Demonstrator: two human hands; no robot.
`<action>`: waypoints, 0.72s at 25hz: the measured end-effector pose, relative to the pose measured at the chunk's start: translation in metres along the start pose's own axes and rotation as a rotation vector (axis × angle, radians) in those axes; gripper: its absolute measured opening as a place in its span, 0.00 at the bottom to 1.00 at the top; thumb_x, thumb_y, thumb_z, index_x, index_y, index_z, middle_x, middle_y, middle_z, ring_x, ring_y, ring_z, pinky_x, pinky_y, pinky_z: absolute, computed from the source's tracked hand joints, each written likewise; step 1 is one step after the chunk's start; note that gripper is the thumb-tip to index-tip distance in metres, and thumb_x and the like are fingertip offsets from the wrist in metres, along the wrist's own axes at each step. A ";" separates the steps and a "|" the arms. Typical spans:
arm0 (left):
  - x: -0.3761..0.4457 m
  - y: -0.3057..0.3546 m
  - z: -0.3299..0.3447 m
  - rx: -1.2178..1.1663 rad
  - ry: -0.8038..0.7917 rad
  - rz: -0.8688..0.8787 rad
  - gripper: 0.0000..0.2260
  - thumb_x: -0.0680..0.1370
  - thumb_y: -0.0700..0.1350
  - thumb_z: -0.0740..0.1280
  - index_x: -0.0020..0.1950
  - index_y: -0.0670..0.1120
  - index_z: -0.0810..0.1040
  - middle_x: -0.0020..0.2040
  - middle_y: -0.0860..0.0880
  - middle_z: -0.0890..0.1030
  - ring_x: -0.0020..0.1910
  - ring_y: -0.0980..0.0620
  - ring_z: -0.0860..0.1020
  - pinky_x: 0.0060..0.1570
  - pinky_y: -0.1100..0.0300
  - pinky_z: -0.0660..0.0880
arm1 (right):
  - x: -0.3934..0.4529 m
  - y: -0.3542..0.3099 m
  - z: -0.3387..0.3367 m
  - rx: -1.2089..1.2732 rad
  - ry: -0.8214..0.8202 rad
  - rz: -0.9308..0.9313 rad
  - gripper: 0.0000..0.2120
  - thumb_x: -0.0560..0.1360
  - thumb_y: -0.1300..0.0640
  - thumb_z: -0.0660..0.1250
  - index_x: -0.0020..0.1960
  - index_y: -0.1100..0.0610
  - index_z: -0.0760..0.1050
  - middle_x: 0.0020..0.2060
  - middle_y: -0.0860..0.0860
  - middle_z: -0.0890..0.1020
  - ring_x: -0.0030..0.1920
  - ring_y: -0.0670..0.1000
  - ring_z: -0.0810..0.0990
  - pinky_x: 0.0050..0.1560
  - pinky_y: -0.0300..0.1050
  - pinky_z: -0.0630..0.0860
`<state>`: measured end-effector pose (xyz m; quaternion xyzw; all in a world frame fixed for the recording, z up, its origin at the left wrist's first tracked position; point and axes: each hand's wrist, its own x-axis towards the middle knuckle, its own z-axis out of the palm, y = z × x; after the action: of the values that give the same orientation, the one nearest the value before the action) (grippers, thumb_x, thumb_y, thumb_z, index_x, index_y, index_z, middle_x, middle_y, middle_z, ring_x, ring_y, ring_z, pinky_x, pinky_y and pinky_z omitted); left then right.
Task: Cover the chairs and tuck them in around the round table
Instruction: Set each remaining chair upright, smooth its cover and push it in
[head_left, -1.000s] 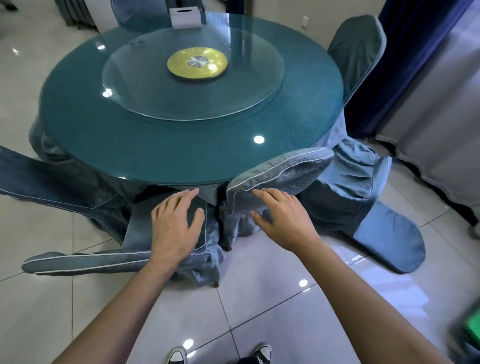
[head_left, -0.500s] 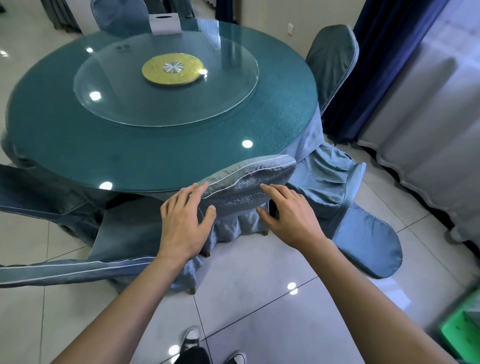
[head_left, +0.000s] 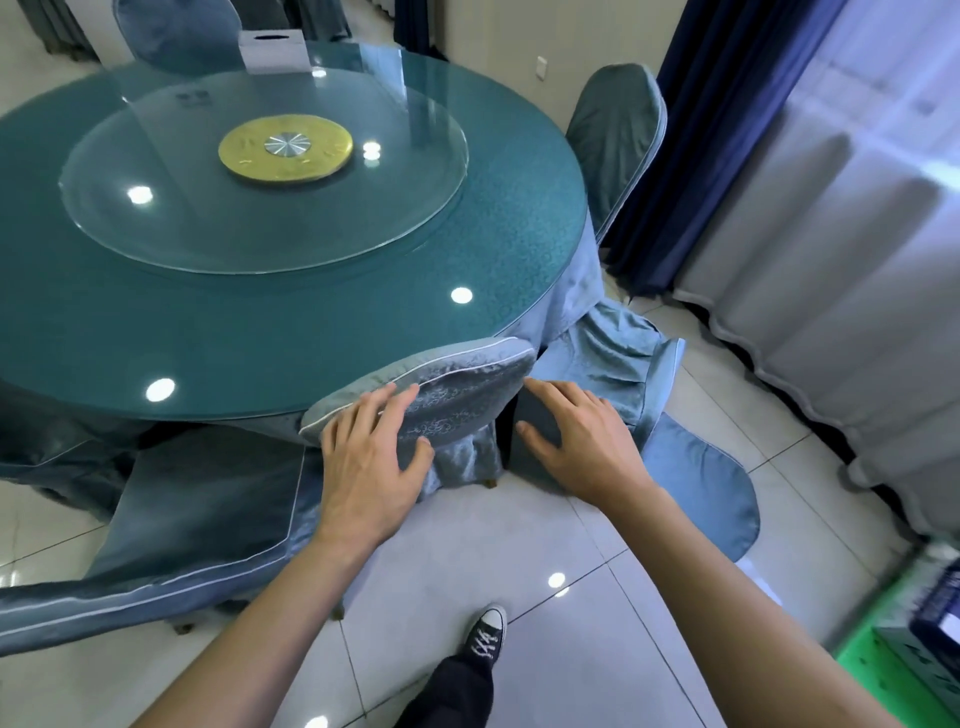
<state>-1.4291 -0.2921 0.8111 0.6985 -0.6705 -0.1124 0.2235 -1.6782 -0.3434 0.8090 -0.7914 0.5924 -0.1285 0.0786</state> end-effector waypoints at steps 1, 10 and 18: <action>0.005 0.006 0.004 -0.002 -0.004 -0.002 0.27 0.75 0.56 0.59 0.74 0.54 0.69 0.71 0.52 0.71 0.69 0.48 0.68 0.70 0.49 0.61 | 0.005 0.009 -0.002 -0.003 -0.001 0.007 0.26 0.79 0.41 0.62 0.74 0.46 0.66 0.65 0.46 0.76 0.62 0.52 0.76 0.61 0.48 0.70; 0.067 0.078 0.046 0.013 0.051 -0.019 0.25 0.75 0.53 0.61 0.73 0.51 0.72 0.72 0.47 0.72 0.71 0.43 0.69 0.70 0.45 0.63 | 0.056 0.089 -0.032 0.001 0.037 0.005 0.25 0.78 0.40 0.62 0.73 0.47 0.69 0.63 0.47 0.77 0.60 0.54 0.78 0.60 0.51 0.73; 0.097 0.168 0.086 -0.021 0.040 0.007 0.24 0.76 0.52 0.61 0.72 0.50 0.73 0.71 0.47 0.72 0.70 0.43 0.69 0.70 0.45 0.63 | 0.065 0.177 -0.069 -0.005 0.050 0.049 0.25 0.79 0.41 0.62 0.74 0.47 0.68 0.62 0.47 0.77 0.60 0.53 0.77 0.60 0.49 0.72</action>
<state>-1.6100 -0.4017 0.8273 0.6960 -0.6669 -0.1046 0.2447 -1.8436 -0.4547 0.8330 -0.7734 0.6137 -0.1449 0.0650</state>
